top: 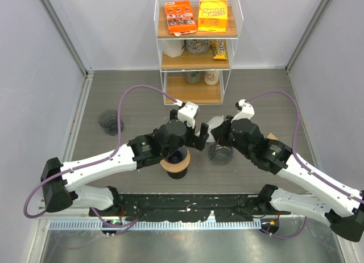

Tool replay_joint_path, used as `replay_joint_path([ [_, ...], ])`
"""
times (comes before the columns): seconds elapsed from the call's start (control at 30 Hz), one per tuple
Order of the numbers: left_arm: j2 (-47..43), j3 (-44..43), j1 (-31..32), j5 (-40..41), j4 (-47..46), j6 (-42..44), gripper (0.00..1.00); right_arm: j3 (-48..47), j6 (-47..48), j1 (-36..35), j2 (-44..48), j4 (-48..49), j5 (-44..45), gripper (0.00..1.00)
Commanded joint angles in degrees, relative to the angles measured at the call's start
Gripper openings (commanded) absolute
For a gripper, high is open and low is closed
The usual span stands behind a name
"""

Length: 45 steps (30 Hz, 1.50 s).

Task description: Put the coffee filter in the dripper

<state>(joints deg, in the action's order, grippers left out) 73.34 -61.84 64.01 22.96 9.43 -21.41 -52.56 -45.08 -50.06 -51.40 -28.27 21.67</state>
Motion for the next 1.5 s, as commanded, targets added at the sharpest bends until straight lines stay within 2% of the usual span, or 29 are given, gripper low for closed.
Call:
replay_joint_path([
  [0.0, -1.9, 0.0, 0.0, 3.8, -4.9, -1.6, 0.95, -0.2, 3.6, 0.0, -0.4, 3.1, -1.2, 0.05],
  [0.27, -1.9, -0.7, 0.1, 7.3, -2.5, -0.8, 0.95, 0.2, 7.1, 0.1, -0.5, 2.0, -1.1, 0.05],
  [0.47, -1.1, -1.8, 0.1, 6.0, -2.1, -0.5, 0.93, 1.0, 9.7, 0.0, -0.3, 4.3, -3.7, 0.05],
  [0.8, 3.6, -6.7, 0.2, 5.3, 0.4, 0.0, 0.81, 0.9, 11.5, -0.5, 0.2, 5.8, -4.5, 0.05],
  [1.07, 6.5, -9.3, 0.2, 6.2, 2.5, 0.8, 0.51, 0.4, 10.7, -0.5, 0.6, 4.1, -2.3, 0.05],
  [1.27, 5.4, -8.9, 0.2, 9.0, 3.0, 1.0, 0.21, 0.1, 7.6, -0.4, 0.9, 0.3, 1.6, 0.05],
  [1.3, 5.1, -8.6, 0.2, 9.5, 3.0, 1.5, 0.17, -0.3, 7.3, -0.5, 0.8, -0.5, 2.1, 0.05],
  [1.47, 4.0, -7.9, 0.2, 10.9, 3.2, 2.0, 0.14, -0.9, 7.0, -0.4, 0.4, -3.1, 3.2, 0.05],
])
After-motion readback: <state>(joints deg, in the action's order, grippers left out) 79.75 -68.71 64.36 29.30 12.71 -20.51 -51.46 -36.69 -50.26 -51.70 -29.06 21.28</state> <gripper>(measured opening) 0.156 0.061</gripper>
